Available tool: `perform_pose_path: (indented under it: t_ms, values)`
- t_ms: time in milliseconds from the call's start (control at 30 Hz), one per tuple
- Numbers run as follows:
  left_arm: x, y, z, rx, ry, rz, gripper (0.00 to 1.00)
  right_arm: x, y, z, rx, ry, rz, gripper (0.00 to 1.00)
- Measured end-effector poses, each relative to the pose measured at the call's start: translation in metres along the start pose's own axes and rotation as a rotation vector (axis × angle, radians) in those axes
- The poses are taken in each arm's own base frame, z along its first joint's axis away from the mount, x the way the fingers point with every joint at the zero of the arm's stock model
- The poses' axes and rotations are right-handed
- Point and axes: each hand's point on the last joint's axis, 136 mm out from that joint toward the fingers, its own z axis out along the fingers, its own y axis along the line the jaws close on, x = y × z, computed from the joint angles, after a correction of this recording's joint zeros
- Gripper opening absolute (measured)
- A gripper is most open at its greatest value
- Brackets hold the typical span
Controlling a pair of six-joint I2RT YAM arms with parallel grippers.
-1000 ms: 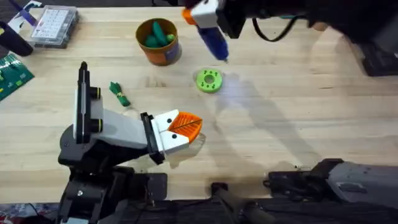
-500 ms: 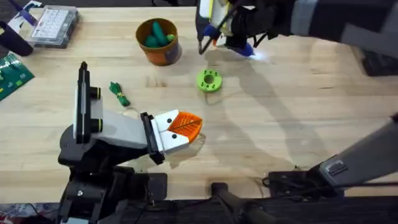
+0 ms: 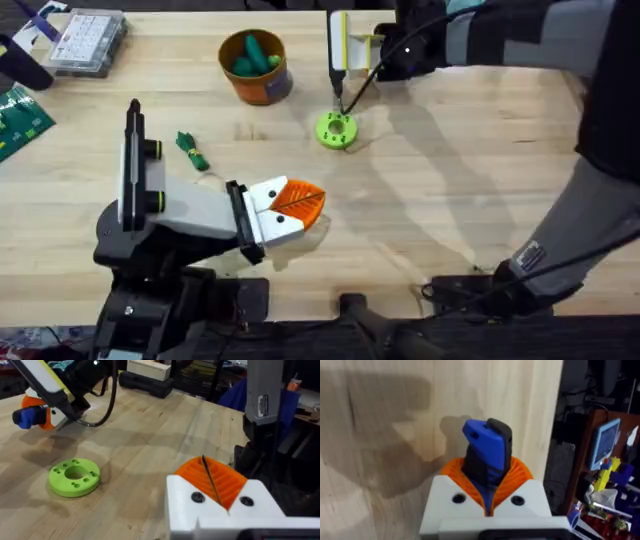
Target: Pick up the gripper from the table and insert it into the empty holder that is missing its gripper. Then pick up a screw, insert it into the mounting hole, and use the screwdriver to tighten it. Finally, clean up the table by picking up the vegetable and placing it into the bucket.
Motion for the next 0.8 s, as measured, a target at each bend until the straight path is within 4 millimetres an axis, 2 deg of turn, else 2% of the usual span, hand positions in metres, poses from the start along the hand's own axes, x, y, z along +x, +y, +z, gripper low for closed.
perform_pose_path:
  t_ms: [167,200,267,333,400,467,533,800]
  values:
    - [0.0,0.0,0.0,0.0,0.0,0.0,0.013,0.009,0.008,0.011,-0.021,0.021,-0.036,0.029]
    - [0.0,0.0,0.0,0.0,0.0,0.0,0.013,0.01,0.009,0.013,-0.025,0.025,-0.039,0.06]
    - [0.0,0.0,0.0,0.0,0.0,-0.001,0.013,0.011,0.01,0.013,-0.032,0.031,-0.042,0.229]
    - [0.0,0.0,0.0,0.0,0.0,0.0,0.013,0.011,0.006,0.012,-0.024,0.031,-0.048,0.462]
    - [0.0,0.0,0.0,0.0,0.0,0.0,0.013,0.011,0.003,0.012,-0.021,0.031,-0.043,0.644]
    - [0.0,0.0,0.0,0.0,0.0,0.0,0.013,0.01,-0.005,0.011,0.0,0.03,-0.044,0.936]
    - [0.0,0.0,0.0,0.0,0.0,0.0,0.013,0.009,-0.007,0.008,-0.001,0.03,-0.031,0.989]
    - [0.0,0.0,0.0,0.0,0.0,0.0,0.013,0.011,0.0,0.005,-0.032,0.049,0.034,0.996]
